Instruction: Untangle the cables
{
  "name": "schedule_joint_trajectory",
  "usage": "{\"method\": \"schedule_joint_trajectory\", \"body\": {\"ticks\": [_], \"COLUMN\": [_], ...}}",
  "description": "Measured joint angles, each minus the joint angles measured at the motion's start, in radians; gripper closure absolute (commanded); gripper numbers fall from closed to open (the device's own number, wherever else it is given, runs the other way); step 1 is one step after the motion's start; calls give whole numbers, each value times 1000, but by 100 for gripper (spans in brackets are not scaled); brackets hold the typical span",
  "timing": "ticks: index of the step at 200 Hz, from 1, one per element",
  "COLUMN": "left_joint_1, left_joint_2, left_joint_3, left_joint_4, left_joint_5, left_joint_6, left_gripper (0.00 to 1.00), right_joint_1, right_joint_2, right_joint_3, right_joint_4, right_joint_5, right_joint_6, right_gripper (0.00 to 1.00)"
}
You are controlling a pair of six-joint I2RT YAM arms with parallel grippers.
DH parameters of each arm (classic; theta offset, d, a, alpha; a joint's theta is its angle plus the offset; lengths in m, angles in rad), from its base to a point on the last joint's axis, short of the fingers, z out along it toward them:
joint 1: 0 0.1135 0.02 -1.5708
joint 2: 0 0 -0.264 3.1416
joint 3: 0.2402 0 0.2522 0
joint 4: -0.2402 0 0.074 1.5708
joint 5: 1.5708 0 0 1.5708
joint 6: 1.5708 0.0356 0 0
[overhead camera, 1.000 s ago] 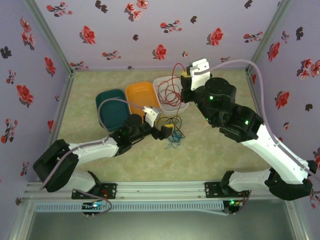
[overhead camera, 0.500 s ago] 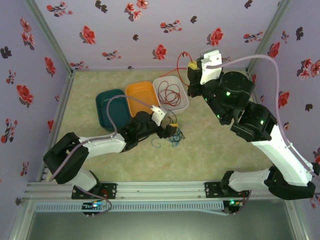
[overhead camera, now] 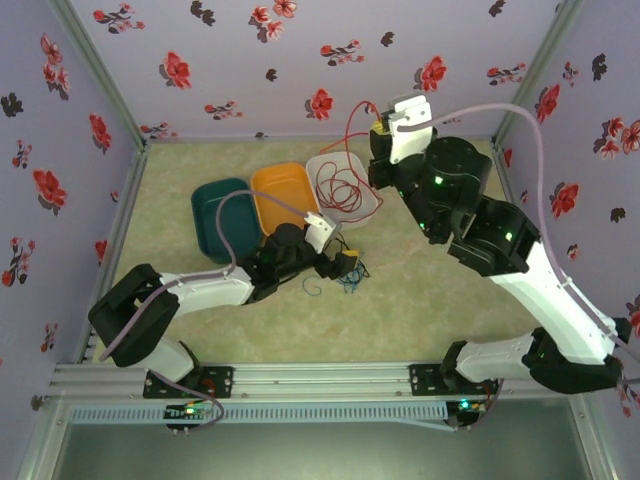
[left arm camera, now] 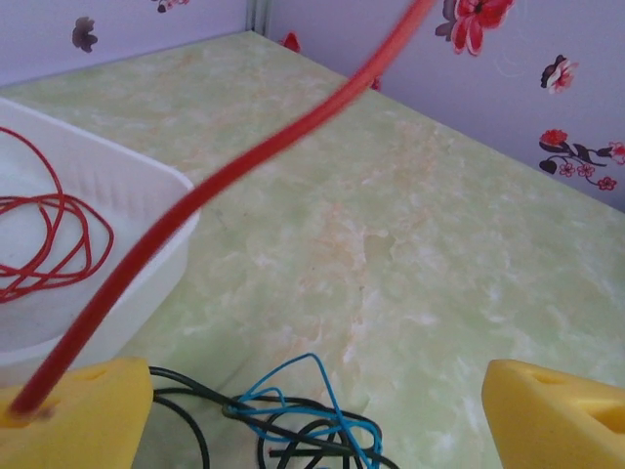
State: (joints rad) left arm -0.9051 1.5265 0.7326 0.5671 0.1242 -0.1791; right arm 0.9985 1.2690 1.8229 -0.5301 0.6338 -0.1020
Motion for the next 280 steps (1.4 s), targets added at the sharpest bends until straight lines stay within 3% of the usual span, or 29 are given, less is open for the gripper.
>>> {"method": "schedule_joint_trajectory", "body": {"ticks": [48, 168, 237, 280], "left_joint_1": [0, 0, 2, 2], "left_joint_2": [-100, -497, -528, -528], "left_joint_3": [-87, -224, -224, -224], "left_joint_4": [-18, -198, -264, -270], "left_joint_5": [-80, -366, -437, -439], "left_joint_6": [-12, -63, -77, -77], "left_gripper": [1, 0, 0, 0], "right_joint_1": [-76, -323, -407, -447], "right_joint_2": [135, 320, 419, 578], "right_joint_3": [85, 153, 153, 227], "right_joint_4": [-32, -92, -69, -138], "right_joint_5": [49, -14, -69, -91], "right_joint_6": [-6, 75, 126, 156], "right_gripper": [100, 100, 100, 100]}}
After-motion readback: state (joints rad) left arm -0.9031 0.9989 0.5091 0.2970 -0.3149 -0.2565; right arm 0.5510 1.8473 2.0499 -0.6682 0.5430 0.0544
